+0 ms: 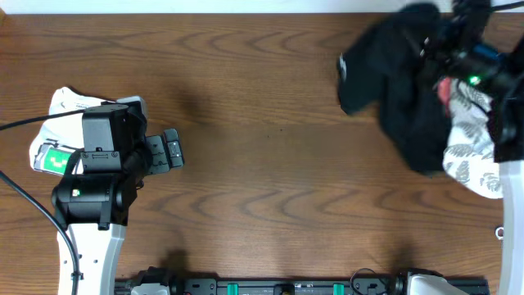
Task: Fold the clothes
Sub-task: 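Drag the black shirt with the right gripper toward table center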
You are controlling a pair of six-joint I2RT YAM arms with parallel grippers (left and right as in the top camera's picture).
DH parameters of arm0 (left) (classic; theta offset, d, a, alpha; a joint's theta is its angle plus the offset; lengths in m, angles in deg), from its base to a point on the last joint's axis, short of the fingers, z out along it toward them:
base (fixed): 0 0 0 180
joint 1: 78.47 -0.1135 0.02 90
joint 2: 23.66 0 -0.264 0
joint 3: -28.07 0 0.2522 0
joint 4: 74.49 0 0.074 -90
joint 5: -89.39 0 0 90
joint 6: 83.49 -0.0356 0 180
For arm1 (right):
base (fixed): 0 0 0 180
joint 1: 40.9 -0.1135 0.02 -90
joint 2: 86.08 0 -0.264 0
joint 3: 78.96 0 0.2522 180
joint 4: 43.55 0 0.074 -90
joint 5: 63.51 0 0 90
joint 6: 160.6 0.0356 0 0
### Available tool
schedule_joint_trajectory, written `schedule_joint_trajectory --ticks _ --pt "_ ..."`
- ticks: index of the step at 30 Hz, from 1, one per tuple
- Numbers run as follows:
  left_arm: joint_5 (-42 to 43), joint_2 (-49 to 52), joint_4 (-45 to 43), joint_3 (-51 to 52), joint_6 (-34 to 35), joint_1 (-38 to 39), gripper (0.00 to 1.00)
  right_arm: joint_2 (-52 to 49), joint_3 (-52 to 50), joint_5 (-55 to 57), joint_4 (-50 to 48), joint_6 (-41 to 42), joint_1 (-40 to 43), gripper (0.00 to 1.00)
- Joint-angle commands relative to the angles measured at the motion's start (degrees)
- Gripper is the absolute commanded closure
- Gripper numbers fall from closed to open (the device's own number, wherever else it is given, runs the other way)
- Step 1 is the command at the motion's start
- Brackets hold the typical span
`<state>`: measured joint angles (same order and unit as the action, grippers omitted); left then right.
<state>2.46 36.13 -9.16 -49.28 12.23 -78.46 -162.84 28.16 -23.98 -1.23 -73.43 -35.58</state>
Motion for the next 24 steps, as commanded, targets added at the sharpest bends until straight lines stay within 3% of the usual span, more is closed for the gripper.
schedule_joint_trajectory --ticks 1,15,21,24 --pt "0.6 0.0 0.0 -1.2 -0.9 -0.1 0.02 0.8 2.9 -7.7 -0.6 5.0 -0.5 0.92" --pt "1.1 0.0 -1.5 -1.2 -0.7 -0.1 0.02 -1.9 2.9 -13.0 11.6 1.0 -3.1 0.93" --pt "14.3 0.0 -6.8 -1.2 -0.7 0.0 0.02 -1.6 3.0 -12.3 13.2 0.3 -3.3 0.90" --pt "15.6 0.0 -9.6 -1.2 -0.5 1.0 0.02 -1.6 3.0 -12.3 18.7 -6.0 -4.6 0.92"
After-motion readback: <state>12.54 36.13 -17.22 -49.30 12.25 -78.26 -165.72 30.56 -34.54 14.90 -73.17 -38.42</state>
